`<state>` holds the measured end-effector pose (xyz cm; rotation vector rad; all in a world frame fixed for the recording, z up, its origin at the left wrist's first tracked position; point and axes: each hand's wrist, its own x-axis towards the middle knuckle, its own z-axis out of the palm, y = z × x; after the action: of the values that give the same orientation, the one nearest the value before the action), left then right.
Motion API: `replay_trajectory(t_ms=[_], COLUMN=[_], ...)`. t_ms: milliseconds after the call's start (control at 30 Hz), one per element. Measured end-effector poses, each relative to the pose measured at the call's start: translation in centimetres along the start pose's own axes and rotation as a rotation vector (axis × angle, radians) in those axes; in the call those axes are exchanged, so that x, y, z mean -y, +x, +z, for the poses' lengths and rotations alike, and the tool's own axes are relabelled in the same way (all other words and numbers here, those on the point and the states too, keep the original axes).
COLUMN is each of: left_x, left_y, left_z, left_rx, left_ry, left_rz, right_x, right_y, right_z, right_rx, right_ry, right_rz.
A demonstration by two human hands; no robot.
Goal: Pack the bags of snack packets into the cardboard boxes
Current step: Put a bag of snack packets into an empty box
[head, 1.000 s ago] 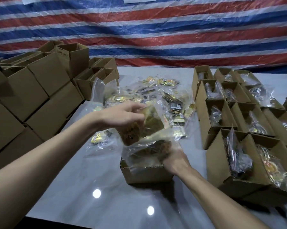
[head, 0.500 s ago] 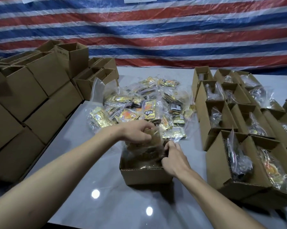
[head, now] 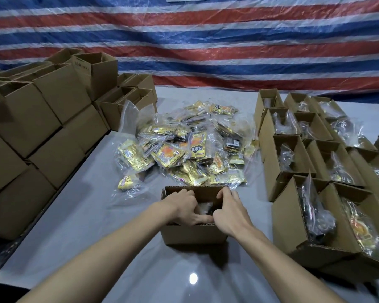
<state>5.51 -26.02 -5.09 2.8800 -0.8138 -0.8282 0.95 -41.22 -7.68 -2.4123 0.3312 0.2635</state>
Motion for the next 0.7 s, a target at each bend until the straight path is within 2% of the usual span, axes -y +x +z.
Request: replay_trajectory(t_ms=[67,167,300,333,467,600,700], left_x=[-0.1,0.8,0.8,0.9,1.0,1.0,0.9], left_y=[0.1,-0.3,-0.7,-0.6,0.4,1.5,1.4], left_z=[-0.5,-1.6,-0.4,0.3,1.5,1.7,1.4], left_rx=[0.036,-0.017,-0.272,-0.275,-0.068,0.302,0.362], left_ry=[-0.168,-0.377,0.119,0.153,0.087,-0.087,-0.139], left_rz=[0.036,0.006,-0.012,-0.055,-0.169,-0.179,-0.199], right_x=[0.0,-0.1,0.2,0.2,0.3,0.1,0.1], right_y=[0.0,0.0,0.1,0.1,-0.1,-0.3,-0.4], right_z=[0.0,0.0,0.1,0.1,0.2,0.1,0.0], right_rx=[0.001,-0.002,-0.002,-0.003,-0.002,0.005,0.009], right_ry=[-0.002,-0.006,-0.017,-0.017,-0.02,-0.018,-0.021], right_rz=[-0.001,-0.008,0.004,0.007,-0.007,-0.01,-0.017])
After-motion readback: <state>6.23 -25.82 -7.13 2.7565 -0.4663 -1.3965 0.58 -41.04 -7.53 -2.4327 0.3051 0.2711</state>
